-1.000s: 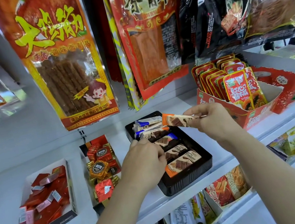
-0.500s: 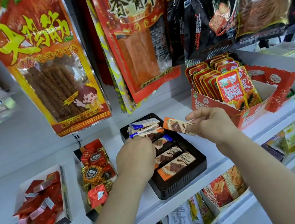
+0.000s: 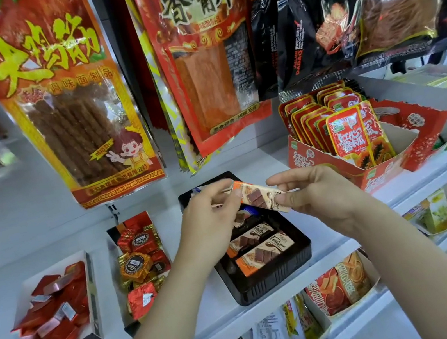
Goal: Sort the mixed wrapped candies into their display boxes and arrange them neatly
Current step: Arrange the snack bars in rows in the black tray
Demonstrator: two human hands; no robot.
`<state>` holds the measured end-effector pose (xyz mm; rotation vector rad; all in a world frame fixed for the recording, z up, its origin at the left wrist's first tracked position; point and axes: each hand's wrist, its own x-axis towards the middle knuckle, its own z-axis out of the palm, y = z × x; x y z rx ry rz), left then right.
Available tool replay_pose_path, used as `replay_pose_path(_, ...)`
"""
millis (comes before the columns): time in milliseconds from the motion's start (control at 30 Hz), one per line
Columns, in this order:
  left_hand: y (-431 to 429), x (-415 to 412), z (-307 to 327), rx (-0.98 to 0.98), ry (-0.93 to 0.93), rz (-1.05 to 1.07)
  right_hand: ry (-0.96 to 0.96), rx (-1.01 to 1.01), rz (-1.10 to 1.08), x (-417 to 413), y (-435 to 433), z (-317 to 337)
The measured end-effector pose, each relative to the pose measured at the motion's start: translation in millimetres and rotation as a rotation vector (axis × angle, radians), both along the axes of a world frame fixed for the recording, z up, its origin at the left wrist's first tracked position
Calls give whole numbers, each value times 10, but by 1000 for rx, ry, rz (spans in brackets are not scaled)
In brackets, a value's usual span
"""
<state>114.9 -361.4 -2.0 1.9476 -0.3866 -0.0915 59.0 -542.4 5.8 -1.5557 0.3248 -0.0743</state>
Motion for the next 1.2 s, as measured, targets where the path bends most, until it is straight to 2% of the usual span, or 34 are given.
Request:
replay_pose_path(133,52,-31,28,-132,115,19,4,49,26,3,-8,16)
replay_pose_path(300,162,-53,56,-131,165,49,33,-199,82,14,64,-11)
replay_pose_path(367,228,-46,61,-53,143,25,22,-233,81,32,112,-21)
replay_pose_path(433,292,-36,49,138,67,-16,14,-294,65,58,159,-40)
replay_pose_path(500,320,-69,28,328,-35,-29,14,-418,58,85,194,-74)
replay_pose_path(600,314,-135,3,487,-143,-21,56,-642,86,120,224,-105)
replay_pose_path(800,291,-171,13,620,-252,-26,75,-858,104,139,314,-85)
replay_pose_path(967,264,-176,19,648,-253,-31,49,-1001,74,161,364,-111)
replay_pose_path(1200,246,-155,-49,768,-341,-95,21,-1108,34,168,405,-179)
